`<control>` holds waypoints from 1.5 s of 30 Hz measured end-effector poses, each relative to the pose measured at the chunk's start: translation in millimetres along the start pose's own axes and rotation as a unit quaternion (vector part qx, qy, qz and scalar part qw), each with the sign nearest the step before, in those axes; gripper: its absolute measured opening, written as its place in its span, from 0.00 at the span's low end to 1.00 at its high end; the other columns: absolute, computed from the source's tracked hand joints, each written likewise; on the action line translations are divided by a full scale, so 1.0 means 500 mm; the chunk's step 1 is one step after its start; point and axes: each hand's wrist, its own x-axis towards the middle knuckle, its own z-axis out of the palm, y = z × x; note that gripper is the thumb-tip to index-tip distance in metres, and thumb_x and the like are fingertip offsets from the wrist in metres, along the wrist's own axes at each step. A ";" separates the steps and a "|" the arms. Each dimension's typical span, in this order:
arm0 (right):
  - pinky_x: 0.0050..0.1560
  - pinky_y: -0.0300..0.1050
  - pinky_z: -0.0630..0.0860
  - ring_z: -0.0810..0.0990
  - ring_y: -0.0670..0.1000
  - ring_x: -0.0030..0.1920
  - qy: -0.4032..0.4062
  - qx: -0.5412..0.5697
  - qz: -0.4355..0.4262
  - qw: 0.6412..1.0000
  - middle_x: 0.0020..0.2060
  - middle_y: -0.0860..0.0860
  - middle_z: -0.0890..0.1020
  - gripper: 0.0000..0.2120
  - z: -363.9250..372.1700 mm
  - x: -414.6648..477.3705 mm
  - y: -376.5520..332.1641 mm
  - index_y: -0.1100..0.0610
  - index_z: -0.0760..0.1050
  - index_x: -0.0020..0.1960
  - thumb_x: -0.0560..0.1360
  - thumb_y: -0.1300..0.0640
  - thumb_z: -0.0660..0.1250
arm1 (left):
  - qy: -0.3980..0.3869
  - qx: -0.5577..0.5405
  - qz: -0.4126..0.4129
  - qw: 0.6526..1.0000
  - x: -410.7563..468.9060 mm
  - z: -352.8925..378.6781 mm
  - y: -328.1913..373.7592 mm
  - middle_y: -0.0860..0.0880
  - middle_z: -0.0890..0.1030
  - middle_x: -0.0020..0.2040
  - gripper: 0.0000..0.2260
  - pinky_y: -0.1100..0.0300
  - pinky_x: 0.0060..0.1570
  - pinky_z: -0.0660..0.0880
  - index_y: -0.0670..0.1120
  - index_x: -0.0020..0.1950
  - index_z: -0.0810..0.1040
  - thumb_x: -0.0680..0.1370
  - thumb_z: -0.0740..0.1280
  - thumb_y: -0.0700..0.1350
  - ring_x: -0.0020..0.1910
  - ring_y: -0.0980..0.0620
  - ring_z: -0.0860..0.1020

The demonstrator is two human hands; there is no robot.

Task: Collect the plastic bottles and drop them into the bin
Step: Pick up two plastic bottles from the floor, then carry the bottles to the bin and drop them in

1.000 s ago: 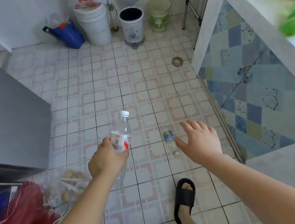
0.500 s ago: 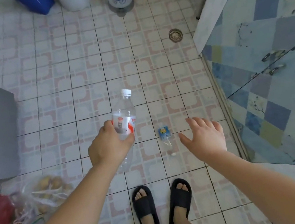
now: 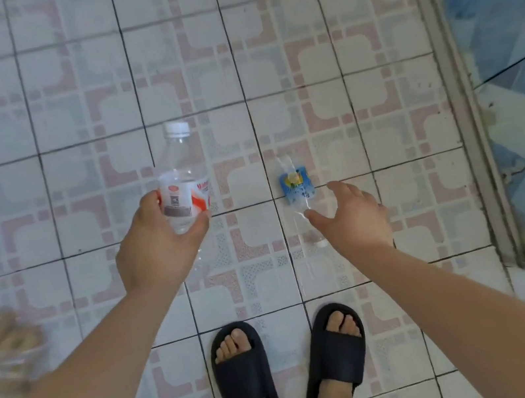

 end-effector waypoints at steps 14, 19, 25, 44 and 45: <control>0.49 0.51 0.72 0.75 0.59 0.58 -0.015 0.106 0.080 0.991 0.67 0.52 0.71 0.35 0.284 0.164 0.085 0.50 0.56 0.73 0.71 0.50 0.69 | 0.041 -0.125 -0.053 0.990 0.054 0.285 -0.129 0.54 0.80 0.55 0.26 0.48 0.50 0.79 0.53 0.62 0.70 0.69 0.72 0.60 0.51 0.53 0.79; 0.46 0.47 0.69 0.75 0.57 0.59 0.008 0.156 0.073 0.985 0.68 0.50 0.71 0.35 0.191 0.132 0.056 0.49 0.56 0.74 0.72 0.50 0.69 | 0.031 -0.113 -0.049 0.992 0.029 0.213 -0.085 0.57 0.79 0.54 0.26 0.51 0.49 0.78 0.54 0.62 0.70 0.69 0.71 0.61 0.51 0.56 0.78; 0.51 0.49 0.73 0.73 0.55 0.63 0.041 0.172 0.036 0.984 0.71 0.49 0.68 0.35 -0.090 0.045 -0.014 0.49 0.56 0.74 0.72 0.50 0.69 | 0.050 -0.123 -0.037 0.990 -0.028 -0.009 0.052 0.60 0.78 0.53 0.24 0.60 0.41 0.72 0.56 0.62 0.70 0.69 0.71 0.61 0.51 0.57 0.78; 0.54 0.51 0.72 0.73 0.51 0.62 0.202 0.349 -0.103 0.909 0.66 0.47 0.72 0.33 -1.137 -0.372 -0.332 0.47 0.62 0.70 0.69 0.49 0.72 | 0.266 -0.255 0.066 0.927 -0.256 -0.965 0.630 0.52 0.72 0.56 0.32 0.59 0.43 0.71 0.55 0.70 0.66 0.68 0.73 0.56 0.54 0.53 0.74; 0.55 0.51 0.72 0.73 0.50 0.62 0.206 0.350 -0.114 0.907 0.66 0.47 0.72 0.33 -1.166 -0.382 -0.347 0.47 0.62 0.70 0.69 0.49 0.72 | 0.266 -0.264 0.066 0.925 -0.257 -0.993 0.644 0.52 0.71 0.57 0.33 0.58 0.44 0.73 0.54 0.70 0.66 0.68 0.73 0.56 0.54 0.52 0.75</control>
